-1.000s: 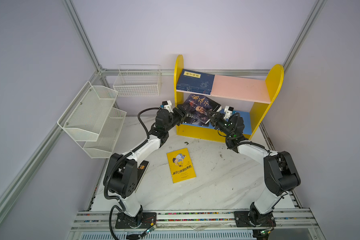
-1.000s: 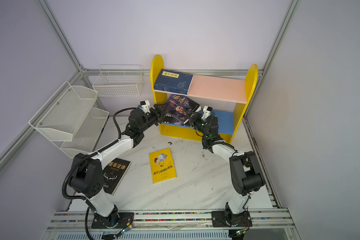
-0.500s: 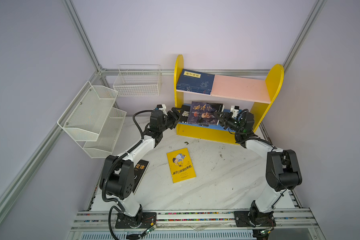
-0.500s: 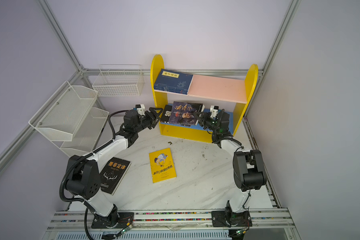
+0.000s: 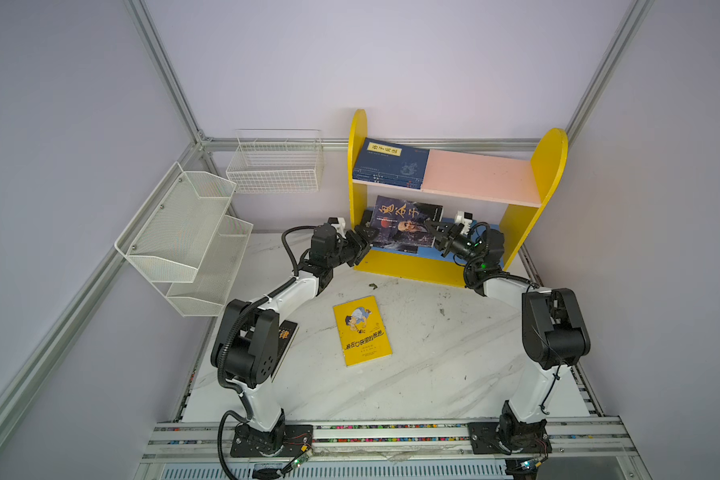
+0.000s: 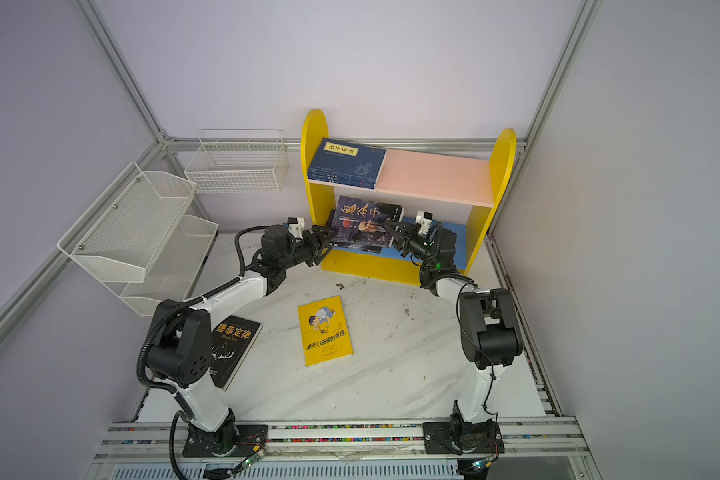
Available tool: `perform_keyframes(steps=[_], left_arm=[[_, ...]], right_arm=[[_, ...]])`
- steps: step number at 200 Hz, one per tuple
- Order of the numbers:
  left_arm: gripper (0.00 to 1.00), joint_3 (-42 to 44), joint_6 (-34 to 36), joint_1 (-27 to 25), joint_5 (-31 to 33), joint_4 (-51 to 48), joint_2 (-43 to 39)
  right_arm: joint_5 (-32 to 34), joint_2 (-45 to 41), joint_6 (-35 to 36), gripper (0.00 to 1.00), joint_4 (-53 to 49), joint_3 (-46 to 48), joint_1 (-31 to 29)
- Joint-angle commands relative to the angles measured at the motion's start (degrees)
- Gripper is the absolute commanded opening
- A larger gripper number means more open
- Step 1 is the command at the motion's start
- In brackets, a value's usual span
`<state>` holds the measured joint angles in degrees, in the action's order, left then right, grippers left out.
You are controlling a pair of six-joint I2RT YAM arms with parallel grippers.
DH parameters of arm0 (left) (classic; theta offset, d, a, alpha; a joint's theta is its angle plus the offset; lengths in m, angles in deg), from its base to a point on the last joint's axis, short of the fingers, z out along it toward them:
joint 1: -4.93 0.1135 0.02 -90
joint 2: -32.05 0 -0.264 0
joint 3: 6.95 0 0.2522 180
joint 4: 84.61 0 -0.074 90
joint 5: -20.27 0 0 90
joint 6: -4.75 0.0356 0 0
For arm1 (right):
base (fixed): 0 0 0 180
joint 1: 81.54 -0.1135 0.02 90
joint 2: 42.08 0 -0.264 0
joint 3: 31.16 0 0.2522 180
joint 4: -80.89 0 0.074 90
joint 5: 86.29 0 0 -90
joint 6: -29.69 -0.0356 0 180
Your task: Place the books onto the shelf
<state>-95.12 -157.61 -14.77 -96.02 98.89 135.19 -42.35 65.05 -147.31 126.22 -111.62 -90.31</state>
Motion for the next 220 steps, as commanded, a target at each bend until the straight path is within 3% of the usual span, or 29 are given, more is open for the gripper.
perform_keyframes(steps=[1, 64, 81, 98, 130, 154, 181, 220], left_arm=[[0.77, -2.2, -1.6, -0.4, -0.8, 5.6, 0.8], [0.56, -2.1, -9.1, -0.8, 3.1, 24.1, 5.0], [0.51, -2.8, -9.1, -1.1, 4.1, 25.3, 5.4], [0.41, -3.2, -8.5, -1.6, 5.6, 25.3, 5.4], [0.16, -3.4, -7.8, -1.8, 8.3, 24.1, 5.6], [0.05, -3.9, -5.7, -1.7, 10.4, 22.8, 5.7], [0.02, -4.6, -2.9, -1.7, 12.9, 22.1, 6.1], [0.0, -6.6, -2.2, -1.7, 15.7, 23.3, 8.4]], right_arm=[[0.0, -0.8, -6.3, 0.23, 11.5, -0.5, -0.1], [-0.6, 0.8, -7.4, 0.23, 12.3, 0.5, -0.2], [-0.4, 1.6, -6.8, 0.23, 11.6, 0.7, -0.3], [-0.3, 2.3, -4.9, 0.24, 9.0, -0.2, -0.6], [0.7, 2.3, 5.4, 0.28, -4.1, -4.4, -0.7], [2.7, 2.3, 13.6, 0.39, -16.2, -8.0, -0.8], [6.9, 2.0, 22.0, 0.64, -29.2, -11.9, -0.9], [11.6, 1.1, 29.5, 0.69, -41.6, -14.7, -0.9]])
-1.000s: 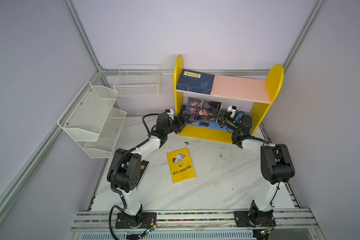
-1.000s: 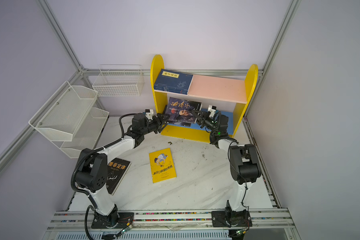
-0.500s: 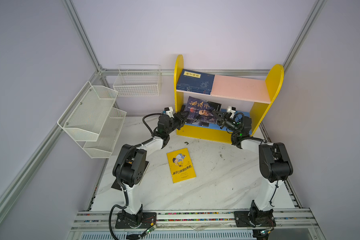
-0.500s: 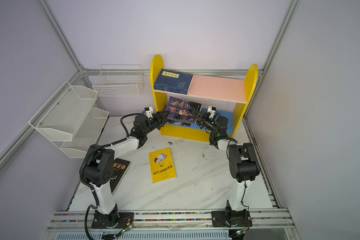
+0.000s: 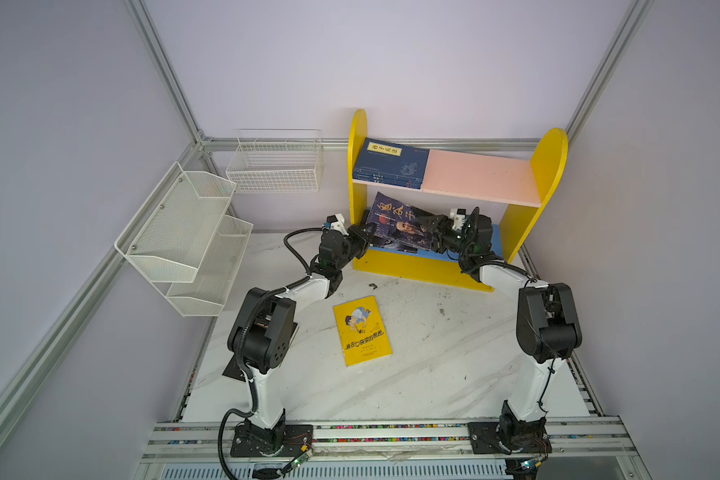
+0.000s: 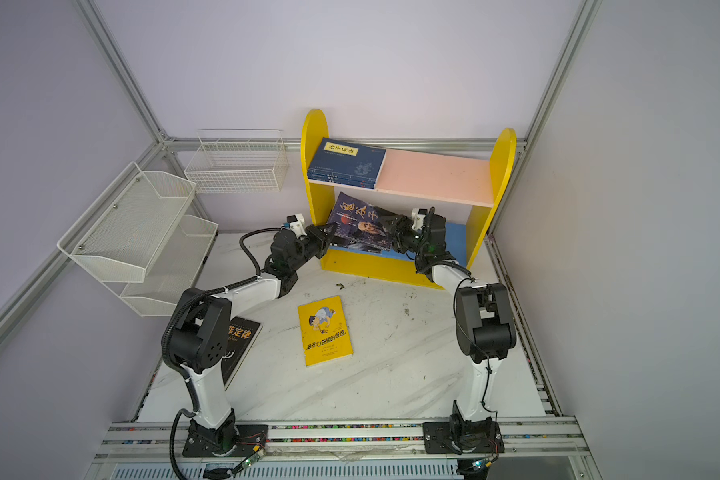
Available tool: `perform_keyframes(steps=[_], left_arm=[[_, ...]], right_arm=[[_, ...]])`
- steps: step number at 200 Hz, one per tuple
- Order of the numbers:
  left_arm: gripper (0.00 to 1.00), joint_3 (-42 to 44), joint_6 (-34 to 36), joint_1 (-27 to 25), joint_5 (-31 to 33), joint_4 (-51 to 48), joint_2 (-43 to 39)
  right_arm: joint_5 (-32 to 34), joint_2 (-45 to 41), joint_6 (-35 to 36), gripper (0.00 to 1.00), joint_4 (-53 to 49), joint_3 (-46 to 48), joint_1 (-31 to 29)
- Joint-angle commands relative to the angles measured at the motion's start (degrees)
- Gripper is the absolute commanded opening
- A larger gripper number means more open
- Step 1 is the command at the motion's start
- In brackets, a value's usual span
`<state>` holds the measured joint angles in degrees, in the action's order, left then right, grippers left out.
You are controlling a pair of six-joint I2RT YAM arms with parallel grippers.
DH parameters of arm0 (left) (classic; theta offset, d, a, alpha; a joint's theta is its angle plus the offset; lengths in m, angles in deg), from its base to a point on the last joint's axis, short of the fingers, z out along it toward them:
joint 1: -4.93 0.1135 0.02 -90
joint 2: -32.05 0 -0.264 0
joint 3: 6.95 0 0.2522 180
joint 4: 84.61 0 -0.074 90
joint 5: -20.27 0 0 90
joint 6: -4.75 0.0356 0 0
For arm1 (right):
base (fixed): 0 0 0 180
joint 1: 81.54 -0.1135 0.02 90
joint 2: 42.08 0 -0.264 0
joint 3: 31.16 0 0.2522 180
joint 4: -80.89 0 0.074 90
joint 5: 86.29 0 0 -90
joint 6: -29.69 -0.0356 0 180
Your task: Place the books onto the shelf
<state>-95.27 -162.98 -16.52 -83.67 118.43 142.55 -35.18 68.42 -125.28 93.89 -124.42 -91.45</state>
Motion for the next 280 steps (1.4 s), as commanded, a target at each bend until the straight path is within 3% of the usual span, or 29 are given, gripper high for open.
perform_keyframes(steps=[1, 61, 112, 280], left_arm=[[0.0, -6.5, 3.2, 0.1, 3.4, 3.8, 1.1], [0.0, -8.4, 5.7, 0.8, 5.3, 1.7, 2.0], [0.0, -8.7, 5.5, 0.9, 5.8, 2.1, 2.0], [0.0, -10.4, 7.0, 1.4, 5.7, -1.4, 3.3]], right_arm=[[4.5, -2.3, 7.5, 0.69, -9.4, -2.0, 0.2], [9.3, -3.0, 12.2, 0.67, -15.6, -1.1, -1.0], [11.6, -2.6, 12.7, 0.53, -15.6, -1.6, -3.4], [20.9, -1.8, 18.9, 0.32, -23.7, -7.0, -7.7]])
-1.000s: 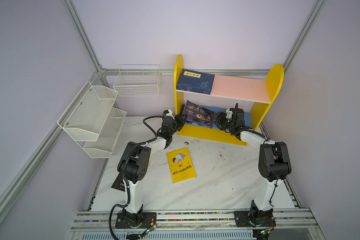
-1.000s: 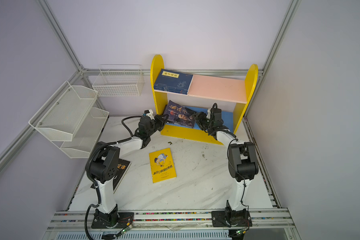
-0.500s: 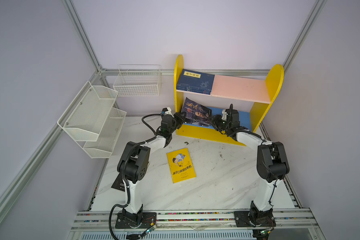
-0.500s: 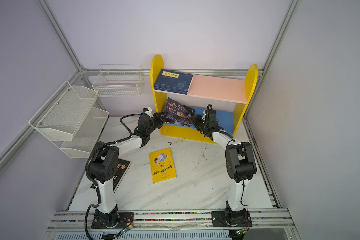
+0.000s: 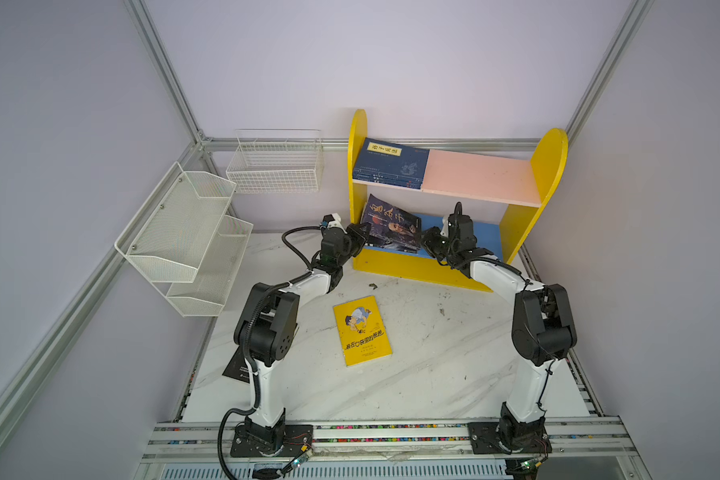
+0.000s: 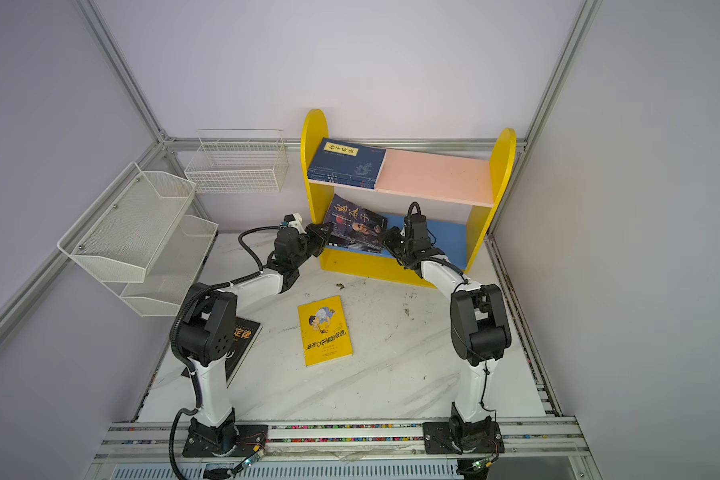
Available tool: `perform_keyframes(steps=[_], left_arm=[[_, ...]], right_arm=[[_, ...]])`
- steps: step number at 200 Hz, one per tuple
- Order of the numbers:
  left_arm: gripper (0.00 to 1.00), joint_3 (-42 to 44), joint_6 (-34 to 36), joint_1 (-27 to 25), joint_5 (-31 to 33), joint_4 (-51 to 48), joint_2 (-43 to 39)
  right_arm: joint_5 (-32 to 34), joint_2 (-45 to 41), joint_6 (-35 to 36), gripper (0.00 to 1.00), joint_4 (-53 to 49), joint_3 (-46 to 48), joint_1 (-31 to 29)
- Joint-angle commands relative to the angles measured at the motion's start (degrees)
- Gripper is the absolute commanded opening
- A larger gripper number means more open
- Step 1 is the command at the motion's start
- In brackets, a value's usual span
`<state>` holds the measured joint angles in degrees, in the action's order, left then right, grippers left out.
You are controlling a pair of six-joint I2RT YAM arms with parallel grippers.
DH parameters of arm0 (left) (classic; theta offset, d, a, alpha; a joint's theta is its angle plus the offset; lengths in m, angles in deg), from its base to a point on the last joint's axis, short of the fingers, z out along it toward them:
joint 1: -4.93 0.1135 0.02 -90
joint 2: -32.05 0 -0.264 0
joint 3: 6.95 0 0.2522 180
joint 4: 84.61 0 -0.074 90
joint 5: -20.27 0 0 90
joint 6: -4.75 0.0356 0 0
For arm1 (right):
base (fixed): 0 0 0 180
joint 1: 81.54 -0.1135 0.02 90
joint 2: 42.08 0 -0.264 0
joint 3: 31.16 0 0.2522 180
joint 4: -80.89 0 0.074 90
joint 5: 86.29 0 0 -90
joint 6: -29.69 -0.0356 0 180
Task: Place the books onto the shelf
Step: 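Open both grippers and withdraw them from the stacked books on the shelf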
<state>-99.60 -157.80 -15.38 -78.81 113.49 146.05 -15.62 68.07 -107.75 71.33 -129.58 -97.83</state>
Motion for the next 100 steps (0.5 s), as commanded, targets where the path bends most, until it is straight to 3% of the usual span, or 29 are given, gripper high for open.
perform_keyframes(steps=[1, 52, 79, 100], left_arm=[[0.0, -6.0, 1.9, 0.3, 0.8, 3.5, -0.2], [0.32, -5.8, 1.7, 0.4, 0.5, 1.5, -0.5], [0.57, -4.1, 1.5, 0.4, 1.8, -1.2, -2.1], [0.64, -3.1, 1.6, 0.5, 2.3, -3.2, -3.3]], right_arm=[[1.4, -1.4, 1.4, 0.32, -1.2, -1.8, -1.4], [4.1, -1.2, 1.7, 0.28, -2.2, -1.7, -2.5], [4.9, -0.9, 1.8, 0.27, -2.1, -1.7, -2.6], [5.3, -0.6, 1.8, 0.27, -2.2, -1.7, -2.9]])
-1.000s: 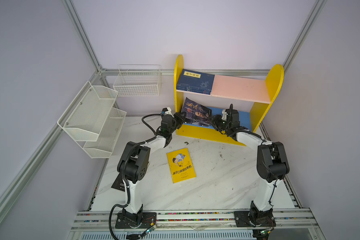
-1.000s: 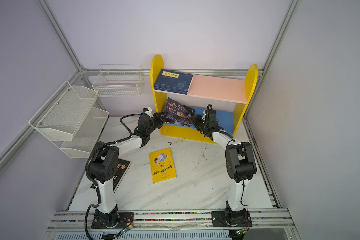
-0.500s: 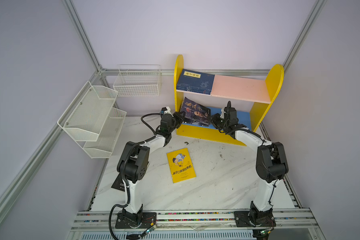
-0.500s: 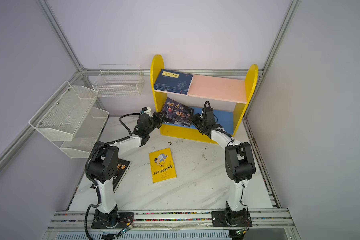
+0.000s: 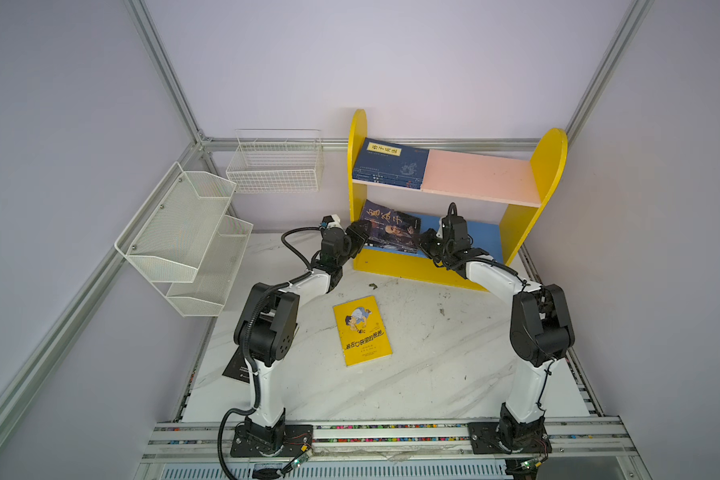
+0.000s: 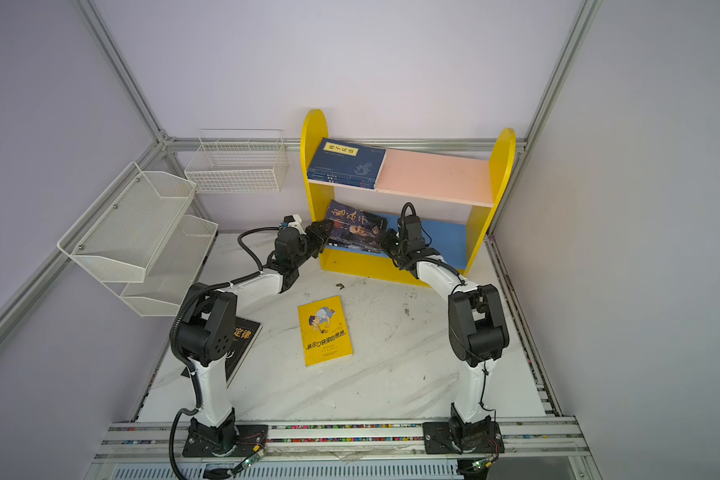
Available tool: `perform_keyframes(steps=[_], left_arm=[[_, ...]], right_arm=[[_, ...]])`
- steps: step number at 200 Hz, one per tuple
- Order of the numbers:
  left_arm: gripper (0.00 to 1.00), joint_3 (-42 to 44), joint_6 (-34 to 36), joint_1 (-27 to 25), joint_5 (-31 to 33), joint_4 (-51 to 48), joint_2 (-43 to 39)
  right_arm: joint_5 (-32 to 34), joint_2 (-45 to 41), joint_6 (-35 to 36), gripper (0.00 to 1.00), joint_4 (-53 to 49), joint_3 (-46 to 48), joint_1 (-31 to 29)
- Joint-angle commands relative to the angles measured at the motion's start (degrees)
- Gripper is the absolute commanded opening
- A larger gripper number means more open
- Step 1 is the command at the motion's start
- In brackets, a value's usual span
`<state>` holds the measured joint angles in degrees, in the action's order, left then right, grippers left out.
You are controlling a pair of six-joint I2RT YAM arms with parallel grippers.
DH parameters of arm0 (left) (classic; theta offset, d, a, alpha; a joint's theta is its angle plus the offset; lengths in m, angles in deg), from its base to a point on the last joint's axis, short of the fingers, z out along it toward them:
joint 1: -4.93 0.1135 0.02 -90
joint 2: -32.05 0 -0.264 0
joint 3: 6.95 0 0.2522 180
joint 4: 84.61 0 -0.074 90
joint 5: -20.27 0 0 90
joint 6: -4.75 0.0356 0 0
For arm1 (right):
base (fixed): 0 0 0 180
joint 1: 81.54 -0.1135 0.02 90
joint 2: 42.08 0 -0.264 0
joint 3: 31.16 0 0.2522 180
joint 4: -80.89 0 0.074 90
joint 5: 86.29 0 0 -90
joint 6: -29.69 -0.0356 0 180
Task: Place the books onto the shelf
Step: 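Open both grippers and withdraw them from the stacked books on the shelf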
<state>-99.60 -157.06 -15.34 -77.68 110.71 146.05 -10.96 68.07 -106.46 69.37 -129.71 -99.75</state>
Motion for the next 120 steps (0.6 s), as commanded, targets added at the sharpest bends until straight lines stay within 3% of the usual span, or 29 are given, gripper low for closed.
perform_keyframes(steps=[1, 59, 120], left_arm=[[0.64, -3.1, 0.9, 0.5, 1.1, -0.5, -3.3], [0.91, -1.6, 2.7, 1.1, 0.9, -10.2, -6.8], [0.97, -2.6, 10.2, 5.2, -3.7, -24.8, -10.7]], right_arm=[[0.7, -0.6, 0.5, 0.27, -0.3, -1.5, -0.9], [2.2, 0.4, 0.6, 0.26, 0.0, -2.1, -0.9], [2.9, -0.8, 0.4, 0.27, 0.6, -1.0, -1.0]])
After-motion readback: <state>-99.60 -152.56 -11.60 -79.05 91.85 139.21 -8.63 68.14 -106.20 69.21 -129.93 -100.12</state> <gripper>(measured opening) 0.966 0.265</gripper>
